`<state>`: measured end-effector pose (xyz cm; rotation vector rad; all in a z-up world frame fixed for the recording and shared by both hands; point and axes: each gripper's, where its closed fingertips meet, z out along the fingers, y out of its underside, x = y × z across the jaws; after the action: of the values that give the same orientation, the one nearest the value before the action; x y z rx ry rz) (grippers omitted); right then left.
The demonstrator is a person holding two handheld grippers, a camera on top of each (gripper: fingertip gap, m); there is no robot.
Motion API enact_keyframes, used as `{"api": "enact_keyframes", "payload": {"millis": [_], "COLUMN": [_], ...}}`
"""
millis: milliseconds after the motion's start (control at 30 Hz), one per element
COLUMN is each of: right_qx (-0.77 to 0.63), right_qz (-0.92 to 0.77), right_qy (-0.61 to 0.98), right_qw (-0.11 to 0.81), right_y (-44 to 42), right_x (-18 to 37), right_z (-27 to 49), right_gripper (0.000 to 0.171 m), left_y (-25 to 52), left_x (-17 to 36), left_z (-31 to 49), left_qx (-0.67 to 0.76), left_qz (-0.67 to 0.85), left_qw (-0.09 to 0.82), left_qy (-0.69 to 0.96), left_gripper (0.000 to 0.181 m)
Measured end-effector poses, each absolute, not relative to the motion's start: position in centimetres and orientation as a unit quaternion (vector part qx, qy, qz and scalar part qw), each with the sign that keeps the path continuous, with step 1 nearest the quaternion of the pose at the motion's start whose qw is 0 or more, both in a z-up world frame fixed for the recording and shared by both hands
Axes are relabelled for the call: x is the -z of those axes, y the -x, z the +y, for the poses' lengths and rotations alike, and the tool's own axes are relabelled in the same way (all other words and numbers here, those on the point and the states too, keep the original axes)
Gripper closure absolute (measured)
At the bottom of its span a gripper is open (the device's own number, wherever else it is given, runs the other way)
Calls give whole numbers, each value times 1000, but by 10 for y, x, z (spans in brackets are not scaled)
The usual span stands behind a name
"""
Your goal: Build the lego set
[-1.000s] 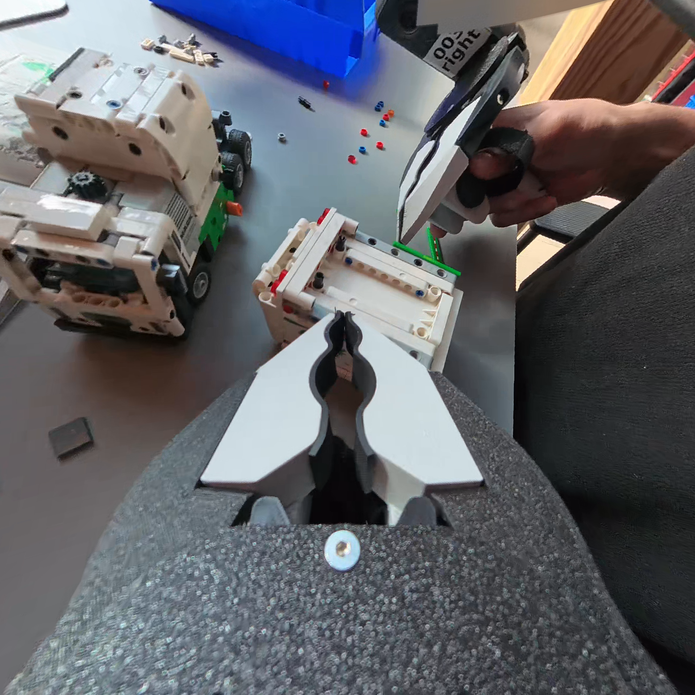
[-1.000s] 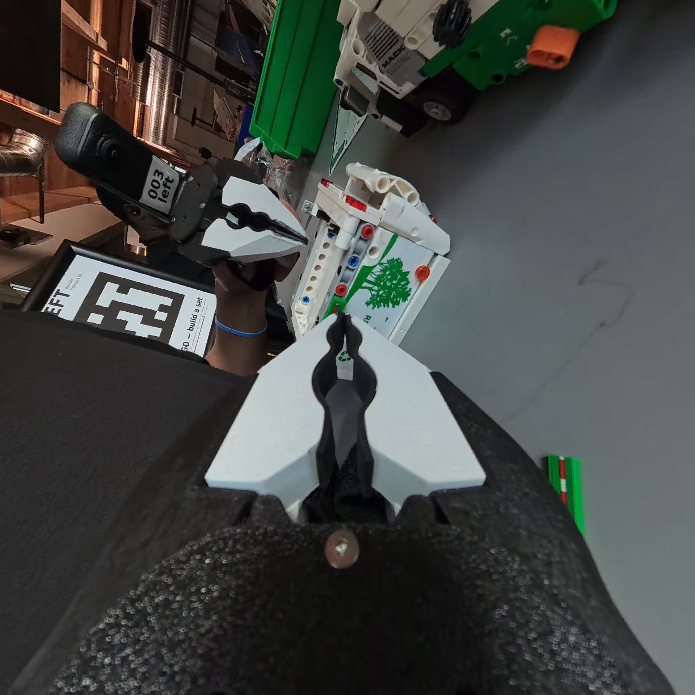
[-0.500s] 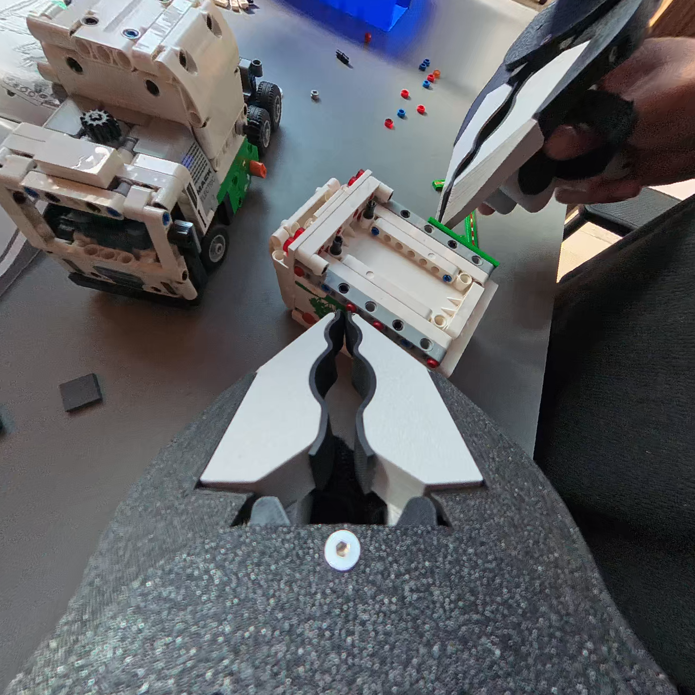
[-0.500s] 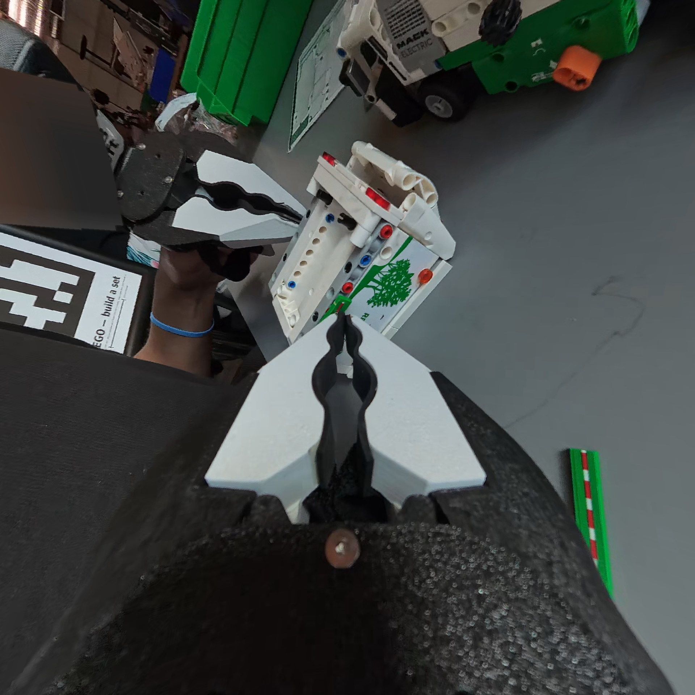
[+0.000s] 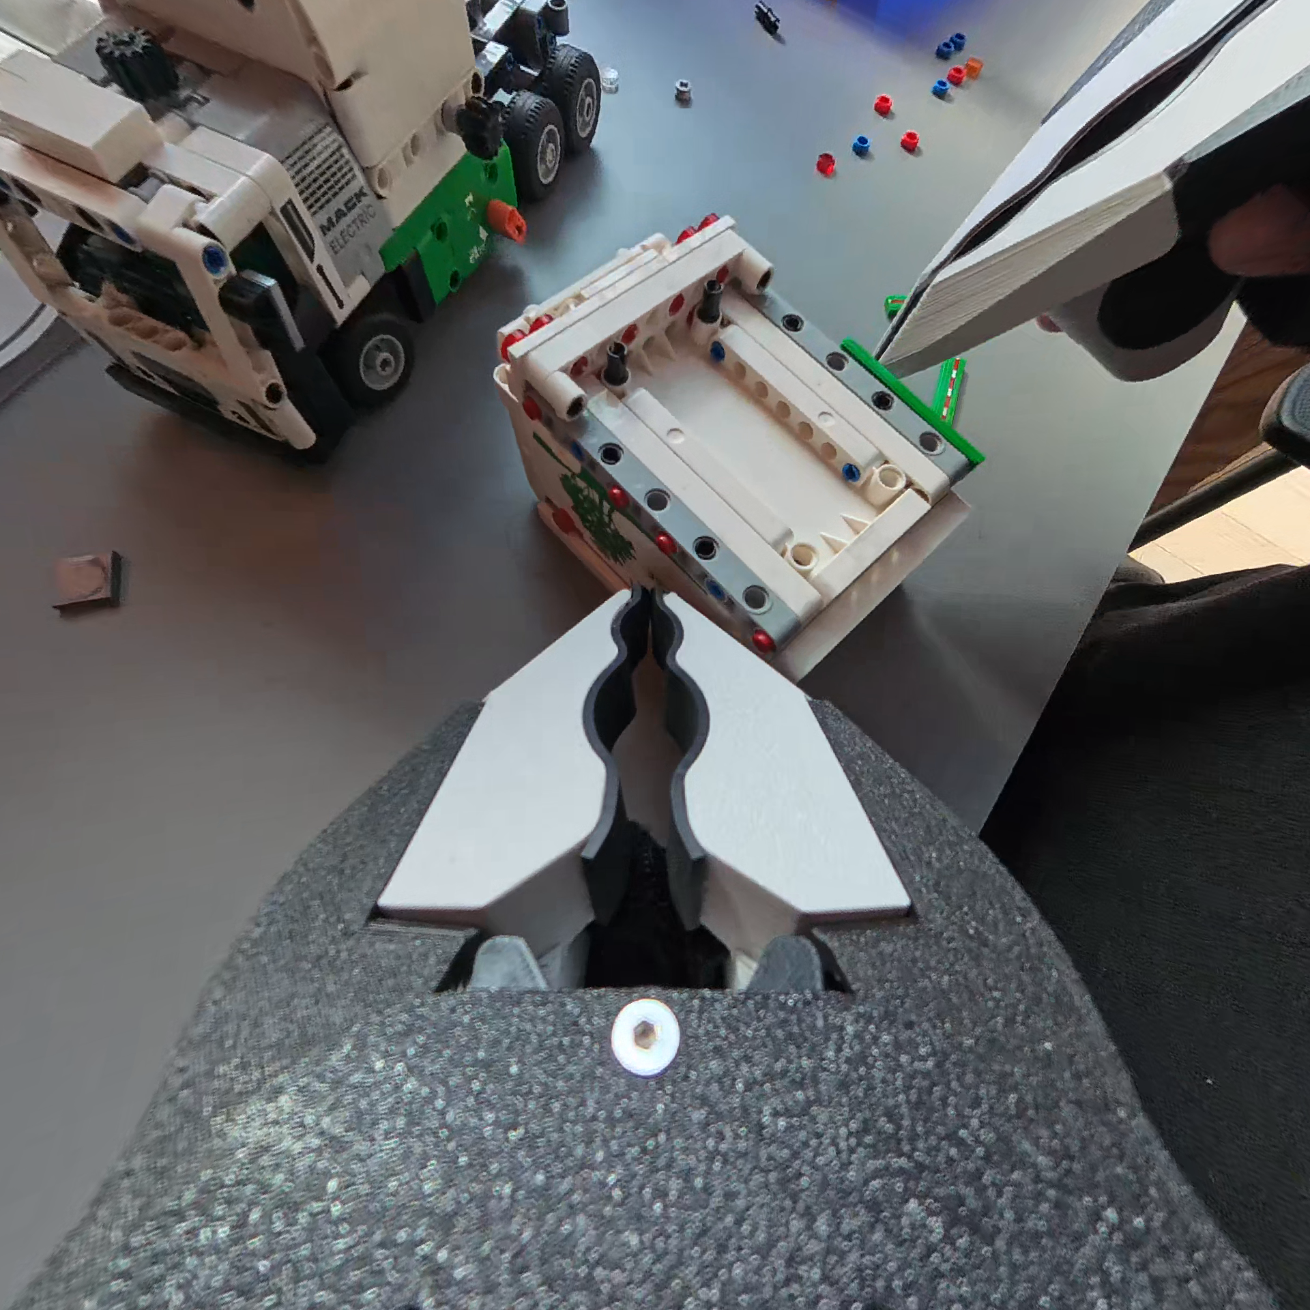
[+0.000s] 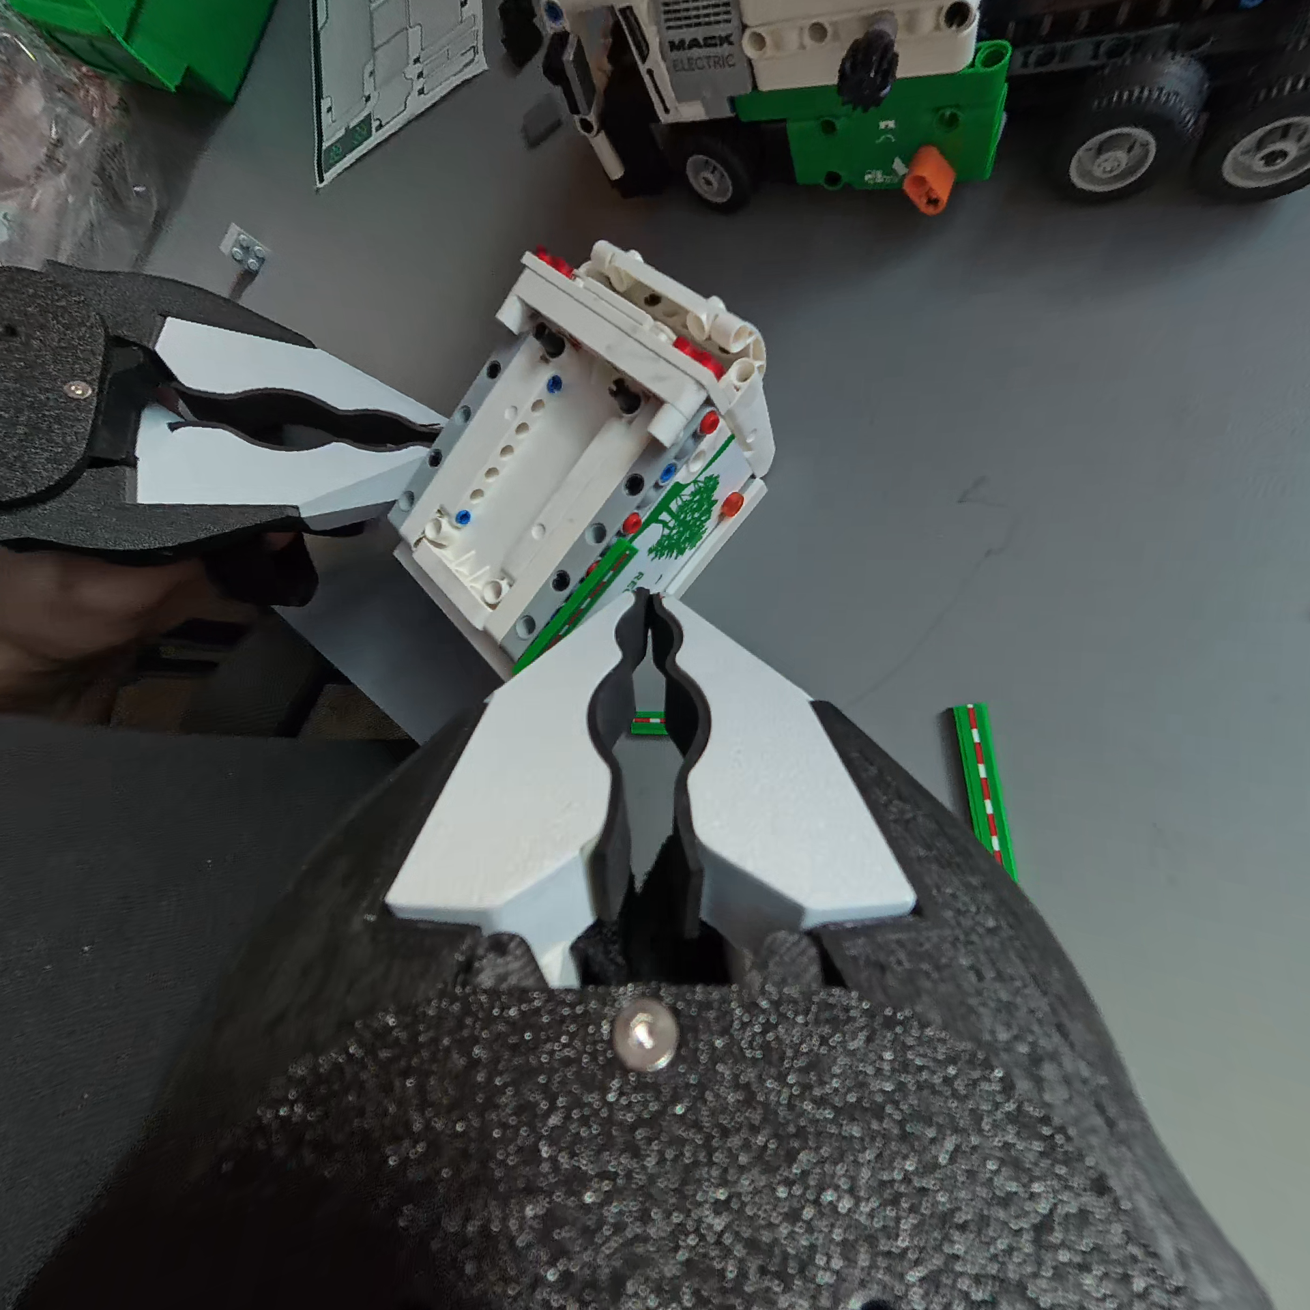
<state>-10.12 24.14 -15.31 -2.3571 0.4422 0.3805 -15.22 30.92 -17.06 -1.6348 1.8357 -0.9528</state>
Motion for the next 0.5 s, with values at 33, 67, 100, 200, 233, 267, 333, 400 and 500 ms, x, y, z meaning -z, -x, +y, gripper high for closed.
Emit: {"api": "enact_keyframes", "payload": {"millis": [33,67,100,200,233,267,333,400,500], "right_qx": [-130,-112,-92,-17,5,21,55,93,61], "right_qz": [167,159,148,61,18,-31,-86,-134,-214], "right_qy": [912,914,914,907,902,894,869,842,834], "right_qw": [350,355,365,416,431,446,485,514,505], "right_y": [99,96,93,74,67,62,46,28,18], "right_x": [153,152,151,143,142,138,128,112,112], "right_z": [240,239,239,240,239,237,236,240,249], "right_gripper": [171,171,171,163,162,160,158,160,167], "left_y": [153,153,153,153,154,153,151,146,136], "left_x": [170,170,170,158,152,146,132,124,118], "left_z": [309,311,316,326,325,324,318,310,298], "left_qx": [347,341,332,348,360,372,390,385,357], "left_qz": [677,677,672,643,630,618,600,592,580], "left_qw": [254,259,268,271,261,255,258,270,285], "left_qy": [597,599,606,627,637,644,649,655,674], "left_gripper": [181,181,181,169,158,148,121,93,62]}}
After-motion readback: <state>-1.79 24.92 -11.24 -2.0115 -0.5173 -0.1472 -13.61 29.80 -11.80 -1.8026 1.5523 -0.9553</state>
